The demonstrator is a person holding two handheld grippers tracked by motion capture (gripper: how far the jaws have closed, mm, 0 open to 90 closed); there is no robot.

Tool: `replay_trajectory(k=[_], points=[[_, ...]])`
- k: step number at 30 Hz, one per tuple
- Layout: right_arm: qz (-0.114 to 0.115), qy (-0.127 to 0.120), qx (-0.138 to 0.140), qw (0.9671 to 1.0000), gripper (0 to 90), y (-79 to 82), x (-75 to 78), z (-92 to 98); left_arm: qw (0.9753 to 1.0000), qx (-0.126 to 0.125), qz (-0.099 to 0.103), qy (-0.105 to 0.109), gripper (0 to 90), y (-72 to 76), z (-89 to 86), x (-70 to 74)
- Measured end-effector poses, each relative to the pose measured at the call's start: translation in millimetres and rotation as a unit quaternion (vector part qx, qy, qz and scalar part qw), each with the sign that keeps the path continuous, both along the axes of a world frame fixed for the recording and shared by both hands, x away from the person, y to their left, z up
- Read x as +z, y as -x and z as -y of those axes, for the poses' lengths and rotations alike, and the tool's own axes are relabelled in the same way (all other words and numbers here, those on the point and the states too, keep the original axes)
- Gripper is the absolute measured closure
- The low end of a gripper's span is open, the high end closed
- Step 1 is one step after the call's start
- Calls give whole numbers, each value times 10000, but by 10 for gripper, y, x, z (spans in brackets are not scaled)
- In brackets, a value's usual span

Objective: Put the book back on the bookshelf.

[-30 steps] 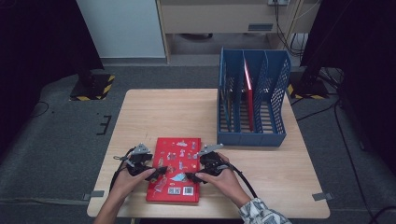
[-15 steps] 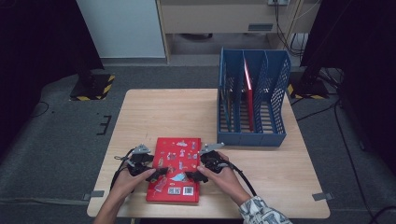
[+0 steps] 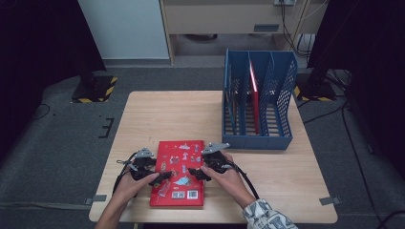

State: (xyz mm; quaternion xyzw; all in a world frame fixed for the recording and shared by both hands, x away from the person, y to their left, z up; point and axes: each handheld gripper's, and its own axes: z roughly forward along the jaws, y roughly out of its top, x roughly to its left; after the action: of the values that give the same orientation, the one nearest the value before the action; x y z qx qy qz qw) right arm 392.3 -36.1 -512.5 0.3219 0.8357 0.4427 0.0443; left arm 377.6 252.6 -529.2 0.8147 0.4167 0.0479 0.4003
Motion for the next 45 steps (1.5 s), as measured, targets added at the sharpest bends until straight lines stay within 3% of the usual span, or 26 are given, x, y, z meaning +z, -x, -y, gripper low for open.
replay_trajectory(k=[1, 4, 9, 13, 20, 38, 45], points=[[-140, 24, 9, 9999, 164, -13, -8, 16, 10000, -11, 0, 4, 16, -1, -2, 0], [-164, 105, -40, 9998, 148, -40, -35, 31, 10000, -12, 0, 6, 17, -1, -3, 0], [-440, 241, -121, 9987, 134, -154, -105, 66, 10000, -28, 11, 7, 14, -6, -6, -2], [-596, 176, -81, 9980, 123, -164, -127, 80, 10000, -45, 36, -6, 14, -6, -5, -1], [-564, 316, 233, 9976, 158, 2, -83, 78, 10000, -45, 40, -13, 21, -4, -5, 4], [-569, 434, 287, 9970, 160, -15, -59, 47, 9999, -93, 72, 91, 13, 8, -35, -21], [-598, 483, 261, 9967, 163, -21, -46, -11, 9999, -62, 82, -44, 20, 13, -70, 12]])
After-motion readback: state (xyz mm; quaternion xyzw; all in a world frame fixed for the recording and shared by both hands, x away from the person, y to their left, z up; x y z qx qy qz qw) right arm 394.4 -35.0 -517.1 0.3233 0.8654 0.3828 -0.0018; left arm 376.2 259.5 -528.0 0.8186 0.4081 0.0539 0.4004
